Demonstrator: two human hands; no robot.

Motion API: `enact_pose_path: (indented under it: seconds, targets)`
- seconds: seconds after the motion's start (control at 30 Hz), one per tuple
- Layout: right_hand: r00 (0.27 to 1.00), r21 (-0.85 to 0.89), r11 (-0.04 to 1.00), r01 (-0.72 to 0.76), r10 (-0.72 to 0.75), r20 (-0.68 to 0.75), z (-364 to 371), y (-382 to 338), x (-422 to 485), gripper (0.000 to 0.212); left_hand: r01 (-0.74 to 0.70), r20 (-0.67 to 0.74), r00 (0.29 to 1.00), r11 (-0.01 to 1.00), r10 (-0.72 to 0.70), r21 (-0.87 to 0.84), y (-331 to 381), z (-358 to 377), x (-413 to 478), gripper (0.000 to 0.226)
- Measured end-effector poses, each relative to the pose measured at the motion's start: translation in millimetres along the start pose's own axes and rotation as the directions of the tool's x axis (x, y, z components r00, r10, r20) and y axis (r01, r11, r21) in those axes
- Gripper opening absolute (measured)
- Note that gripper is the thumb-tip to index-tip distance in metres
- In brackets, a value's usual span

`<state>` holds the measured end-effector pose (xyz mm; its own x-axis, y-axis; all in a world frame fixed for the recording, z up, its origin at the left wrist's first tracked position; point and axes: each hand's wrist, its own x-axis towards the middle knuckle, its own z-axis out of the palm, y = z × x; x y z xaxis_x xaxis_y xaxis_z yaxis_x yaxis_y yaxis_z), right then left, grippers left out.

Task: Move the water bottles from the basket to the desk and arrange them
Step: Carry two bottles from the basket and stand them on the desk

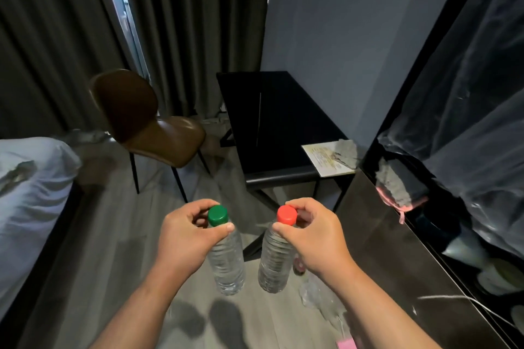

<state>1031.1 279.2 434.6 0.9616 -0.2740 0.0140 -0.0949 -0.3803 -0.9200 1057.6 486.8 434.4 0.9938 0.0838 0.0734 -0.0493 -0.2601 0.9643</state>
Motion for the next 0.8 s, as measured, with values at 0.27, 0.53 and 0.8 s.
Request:
enact_pose_path:
  seconds: [0.27,0.53,0.8]
  targets:
    - [0.999,0.031,0.999,0.016,-0.015,-0.04,78.5,-44.7,83.9,0.031,-0.064,0.007,0.998,0.998,0.064,0.025,-6.9,-48.1,114.0,0.048]
    - [1.0,0.051,0.999,-0.003,0.004,-0.024,125.5,-56.6,161.5,0.031,-0.039,0.026,0.999,0.999,0.038,0.016,-24.4,-61.8,201.9,0.046]
    - [1.0,0.102,0.995,-0.014,0.013,0.011,171.5,-57.7,280.9,0.033,0.018,0.023,1.0,0.997,-0.02,0.081,-46.1,-56.2,313.6,0.033]
